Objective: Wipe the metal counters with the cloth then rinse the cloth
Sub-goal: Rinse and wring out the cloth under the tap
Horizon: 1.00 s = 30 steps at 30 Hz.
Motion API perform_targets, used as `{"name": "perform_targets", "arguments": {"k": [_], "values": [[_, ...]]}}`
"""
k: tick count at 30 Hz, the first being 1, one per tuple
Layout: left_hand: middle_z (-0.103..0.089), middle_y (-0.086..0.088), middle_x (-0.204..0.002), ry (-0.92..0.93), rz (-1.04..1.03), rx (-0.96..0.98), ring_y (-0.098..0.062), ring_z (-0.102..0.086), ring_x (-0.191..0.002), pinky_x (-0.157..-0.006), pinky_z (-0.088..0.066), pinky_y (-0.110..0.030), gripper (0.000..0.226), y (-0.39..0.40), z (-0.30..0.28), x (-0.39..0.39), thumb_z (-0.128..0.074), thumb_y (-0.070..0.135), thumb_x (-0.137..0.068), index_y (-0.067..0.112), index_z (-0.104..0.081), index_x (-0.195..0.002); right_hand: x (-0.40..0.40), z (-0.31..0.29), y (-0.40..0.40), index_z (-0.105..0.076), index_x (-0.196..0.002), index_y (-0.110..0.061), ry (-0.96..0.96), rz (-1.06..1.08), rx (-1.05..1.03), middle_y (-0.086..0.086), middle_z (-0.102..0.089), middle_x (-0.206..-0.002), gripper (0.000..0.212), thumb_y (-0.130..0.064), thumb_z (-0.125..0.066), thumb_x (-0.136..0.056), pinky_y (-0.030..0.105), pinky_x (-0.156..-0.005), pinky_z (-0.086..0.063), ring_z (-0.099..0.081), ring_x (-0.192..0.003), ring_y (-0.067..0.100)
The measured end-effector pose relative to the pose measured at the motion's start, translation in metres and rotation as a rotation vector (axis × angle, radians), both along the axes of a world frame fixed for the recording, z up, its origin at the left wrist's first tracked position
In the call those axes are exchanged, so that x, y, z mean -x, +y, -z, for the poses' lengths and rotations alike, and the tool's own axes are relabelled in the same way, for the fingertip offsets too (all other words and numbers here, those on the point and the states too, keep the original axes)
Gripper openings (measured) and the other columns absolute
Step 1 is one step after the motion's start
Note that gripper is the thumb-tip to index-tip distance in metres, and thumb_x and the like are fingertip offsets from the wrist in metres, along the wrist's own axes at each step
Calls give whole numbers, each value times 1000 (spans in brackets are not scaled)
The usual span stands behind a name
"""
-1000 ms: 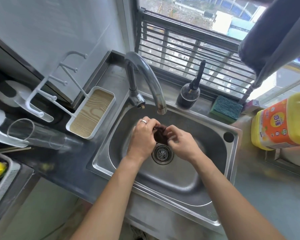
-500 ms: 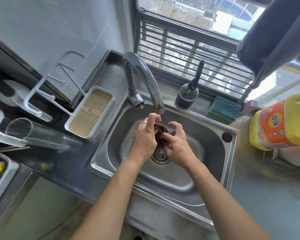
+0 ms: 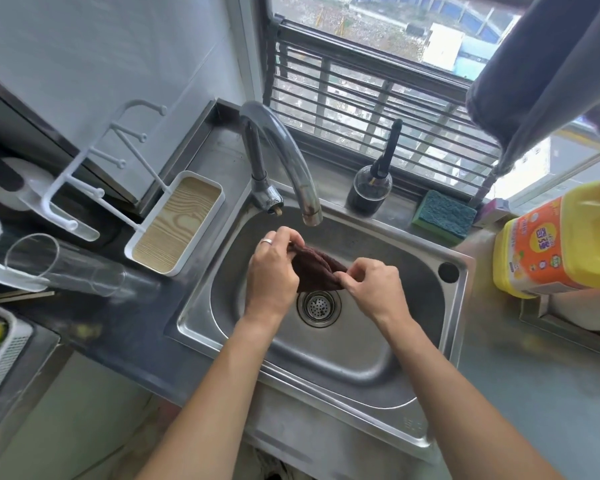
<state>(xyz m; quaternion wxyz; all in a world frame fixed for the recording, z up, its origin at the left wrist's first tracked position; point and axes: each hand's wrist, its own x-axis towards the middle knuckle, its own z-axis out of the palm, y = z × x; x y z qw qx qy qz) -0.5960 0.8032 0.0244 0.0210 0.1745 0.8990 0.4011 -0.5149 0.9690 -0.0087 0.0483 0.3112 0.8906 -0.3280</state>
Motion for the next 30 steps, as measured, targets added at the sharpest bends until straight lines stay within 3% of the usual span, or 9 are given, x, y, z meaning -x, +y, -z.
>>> {"name": "perform_targets", "arguments": {"k": [3, 7, 10, 13, 16, 20, 23, 26, 30], "values": [[-62, -4, -97, 19, -90, -15, -26, -58, -92, -82, -51, -46, 24, -1, 3, 0, -55, -4, -91, 17, -61, -102, 1, 2, 2, -70, -81, -23, 49, 122, 248, -2, -73, -77, 17, -29, -85, -79, 29, -72, -53, -69, -77, 20], [-65, -10, -101, -44, -283, -85, -30, -61, -95, -83, -47, -36, 17, -7, 5, 4, -58, 0, -96, 8, -57, -111, -5, -2, 9, -62, -111, -27, 279, 216, 733, 10, -76, -88, 32, -13, -75, -87, 52, -87, -61, -75, -85, 33], [-68, -14, -100, -83, -305, -87, -33, -61, -94, -75, -35, -25, 9, -7, 5, 7, -56, 11, -101, 4, -59, -107, -1, -14, 12, -70, -107, -8, 320, 78, 776, 7, -73, -94, 19, 2, -56, -99, 38, -90, -59, -68, -90, 19], [-64, -10, -89, -121, -230, -111, -32, -58, -82, -66, -29, -31, 17, -7, 0, 5, -47, 22, -106, 7, -53, -104, 0, -13, 13, -67, -96, -17, 260, 46, 763, 0, -64, -97, 15, -17, -52, -100, 36, -99, -46, -58, -96, 13], [-61, -7, -82, -200, -166, -55, -36, -57, -76, -62, -23, -36, 22, -5, -6, 3, -41, 29, -109, 8, -48, -105, -1, -15, 14, -56, -97, -15, 247, 141, 772, -1, -55, -90, 15, -21, -47, -107, 30, -86, -48, -54, -92, 12], [-64, -17, -101, -475, -255, -18, -40, -62, -97, -79, -44, -45, 37, -5, -4, 4, -42, 47, -105, 12, -32, -111, -7, -20, 8, -44, -123, -24, 77, 239, 1044, 6, -58, -84, 31, -45, -54, -103, 45, -83, -60, -64, -80, 23], [-51, -5, -117, -833, -107, -127, -22, -59, -104, -96, -53, -45, 70, -16, -2, 1, -70, 46, -91, 27, -15, -129, -19, -19, 3, -45, -139, -36, 34, 148, 1235, 13, -66, -112, 64, -30, -81, -86, 46, -90, -60, -71, -102, 28], [-33, -9, -134, -846, 248, 136, -26, -49, -118, -100, -54, -42, 106, -24, -4, -4, -86, 15, -74, 48, -10, -140, -27, -13, -4, -57, -136, -30, -1, 9, 1010, 17, -60, -133, 74, -5, -87, -74, 31, -90, -58, -68, -110, 23], [-36, -10, -127, -717, 288, 498, -32, -58, -103, -100, -52, -39, 60, -23, -10, -11, -78, 6, -76, 34, -51, -122, -32, -11, -4, -73, -116, -26, -181, -278, 418, 5, -50, -126, 40, -20, -82, -78, 20, -93, -44, -54, -116, 16]]}}
